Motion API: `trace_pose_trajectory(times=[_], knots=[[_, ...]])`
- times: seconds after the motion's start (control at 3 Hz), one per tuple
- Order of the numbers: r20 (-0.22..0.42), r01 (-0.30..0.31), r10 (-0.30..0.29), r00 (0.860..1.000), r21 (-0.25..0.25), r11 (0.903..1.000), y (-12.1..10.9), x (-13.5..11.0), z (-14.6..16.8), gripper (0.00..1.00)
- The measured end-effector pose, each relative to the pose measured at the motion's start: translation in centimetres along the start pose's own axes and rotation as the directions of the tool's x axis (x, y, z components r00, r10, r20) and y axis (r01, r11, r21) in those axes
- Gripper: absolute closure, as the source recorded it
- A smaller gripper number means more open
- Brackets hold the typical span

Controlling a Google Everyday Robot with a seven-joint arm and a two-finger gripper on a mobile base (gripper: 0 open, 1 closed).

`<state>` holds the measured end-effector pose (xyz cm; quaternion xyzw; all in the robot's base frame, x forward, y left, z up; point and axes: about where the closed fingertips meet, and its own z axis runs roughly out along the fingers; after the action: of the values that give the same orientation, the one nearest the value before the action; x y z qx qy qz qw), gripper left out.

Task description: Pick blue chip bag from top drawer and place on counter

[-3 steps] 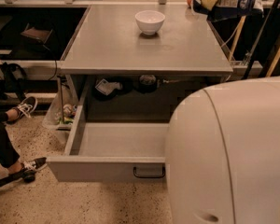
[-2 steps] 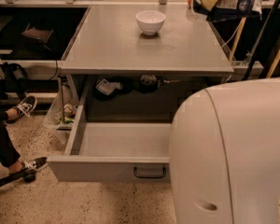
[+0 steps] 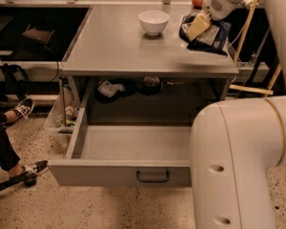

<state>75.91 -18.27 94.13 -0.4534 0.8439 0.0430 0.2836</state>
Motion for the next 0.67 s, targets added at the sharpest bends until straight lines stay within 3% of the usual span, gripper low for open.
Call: trace_pose_trajectory(times=[0.33,0.67], knots=[[0.005,-0.008,0.008,1.000,-0.047,0.9988,0.34,0.21,3.02,1.00],[0.004,-0.008,0.008,1.000,-0.045,0.9989,0.31,0.20,2.94,1.00]])
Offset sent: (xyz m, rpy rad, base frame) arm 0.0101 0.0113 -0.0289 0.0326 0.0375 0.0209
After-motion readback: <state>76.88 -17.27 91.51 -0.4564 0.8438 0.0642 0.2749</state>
